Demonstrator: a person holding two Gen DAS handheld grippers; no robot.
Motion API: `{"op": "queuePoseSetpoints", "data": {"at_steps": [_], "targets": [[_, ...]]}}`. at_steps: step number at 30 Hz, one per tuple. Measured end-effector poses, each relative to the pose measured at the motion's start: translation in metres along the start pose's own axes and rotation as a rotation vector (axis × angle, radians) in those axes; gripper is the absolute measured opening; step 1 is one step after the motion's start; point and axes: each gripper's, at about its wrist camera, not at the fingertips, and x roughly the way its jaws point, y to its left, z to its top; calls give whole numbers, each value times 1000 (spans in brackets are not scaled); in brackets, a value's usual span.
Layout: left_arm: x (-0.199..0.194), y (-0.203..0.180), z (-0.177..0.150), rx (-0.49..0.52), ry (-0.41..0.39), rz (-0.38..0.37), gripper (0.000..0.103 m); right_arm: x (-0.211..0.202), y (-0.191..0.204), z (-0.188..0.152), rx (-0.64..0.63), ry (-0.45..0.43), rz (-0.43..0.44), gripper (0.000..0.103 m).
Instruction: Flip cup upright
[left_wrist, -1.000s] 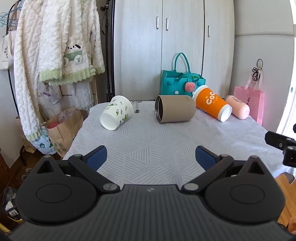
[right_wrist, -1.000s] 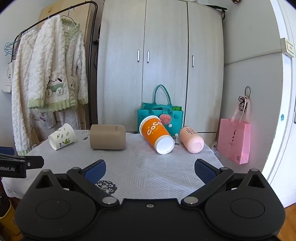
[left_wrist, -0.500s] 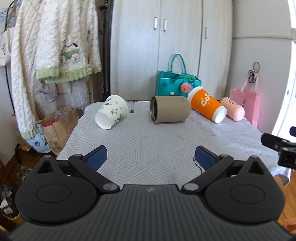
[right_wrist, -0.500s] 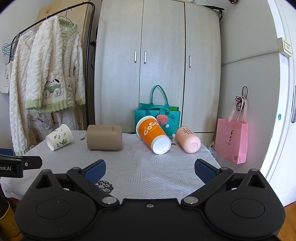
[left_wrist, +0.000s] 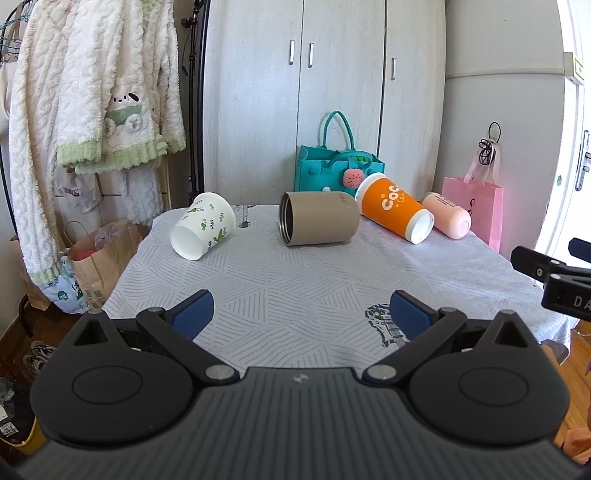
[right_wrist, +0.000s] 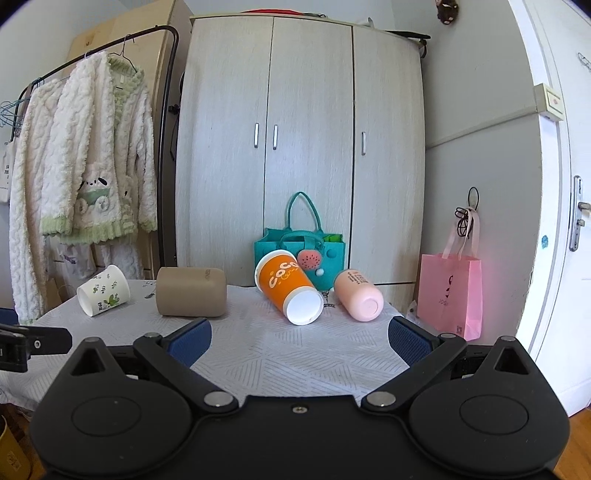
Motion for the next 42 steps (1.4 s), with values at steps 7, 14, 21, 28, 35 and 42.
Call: {"op": "queuePoseSetpoints", "data": {"at_steps": [7, 14, 21, 28, 35, 42], "targets": [[-4, -2, 1, -16, 15, -11, 103, -3, 5, 1, -42, 19, -23, 103], [-8, -1, 0, -36, 21, -31, 103, -5, 7, 1, -36, 40, -14, 103], [-4, 4, 1, -48, 13, 17, 103, -4, 7, 0, -35, 73, -22, 103], [0, 8, 0, -54, 33, 24, 103, 2, 6, -1, -32, 100, -28, 103], [3, 9, 0, -55, 50, 26, 103, 2, 4, 0, -26, 97, -24, 103], [9, 8, 9, -46, 85, 4, 103, 2, 2, 5, -64, 82, 6, 103]]}}
